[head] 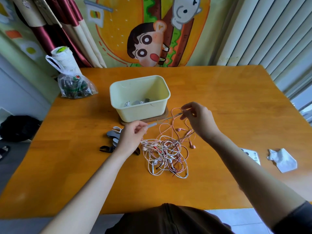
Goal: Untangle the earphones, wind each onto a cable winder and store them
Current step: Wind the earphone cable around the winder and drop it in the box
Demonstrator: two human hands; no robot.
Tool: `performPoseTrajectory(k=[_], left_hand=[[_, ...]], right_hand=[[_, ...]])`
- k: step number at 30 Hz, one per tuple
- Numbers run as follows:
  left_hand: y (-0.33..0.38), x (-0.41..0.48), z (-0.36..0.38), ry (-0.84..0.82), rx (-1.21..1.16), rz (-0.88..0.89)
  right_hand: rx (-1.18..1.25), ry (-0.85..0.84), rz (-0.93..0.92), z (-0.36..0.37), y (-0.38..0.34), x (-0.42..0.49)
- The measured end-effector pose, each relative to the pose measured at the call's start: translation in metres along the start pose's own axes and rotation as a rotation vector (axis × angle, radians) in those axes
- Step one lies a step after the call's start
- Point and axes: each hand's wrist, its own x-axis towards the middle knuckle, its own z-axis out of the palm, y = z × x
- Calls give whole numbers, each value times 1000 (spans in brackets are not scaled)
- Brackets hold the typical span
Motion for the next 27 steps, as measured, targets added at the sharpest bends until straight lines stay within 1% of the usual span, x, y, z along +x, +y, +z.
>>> performPoseTrajectory(k=[2,4,7,8,10,12,13,14,17,19,22,24,27], left_hand=[[-7,-3,3,-40,123,-28],[-6,-5,8,-89,169,-14],[13,-6,18,-157,63,133],[20,-7,22,-164,27,181],[30,-7,26,-87,6,250],[33,-6,24,63,83,319],[34,-6,22,103,132,349],[35,-5,21,97,167,360],[36,-2,20,-87,219,315],[34,-1,22,-138,231,271],[26,4,18,-56,249,210],[19,11,9,5,231,137],[9,18,-5,29,227,58]], right_hand=[[-20,-25,-20,1,0,-2],[-32,-85,-63,3,-3,-5],[-20,-248,-158,9,-16,-10],[-9,-279,-194,11,-20,-10],[28,-265,-219,12,-26,-10],[89,-250,-204,11,-26,-8],[105,-261,-198,10,-26,-8],[112,-272,-195,10,-25,-8],[138,-289,-189,11,-23,-9],[132,-292,-188,12,-22,-9],[84,-319,-148,12,-13,-8],[36,-358,-107,11,-1,-8],[23,-384,5,10,22,-8]])
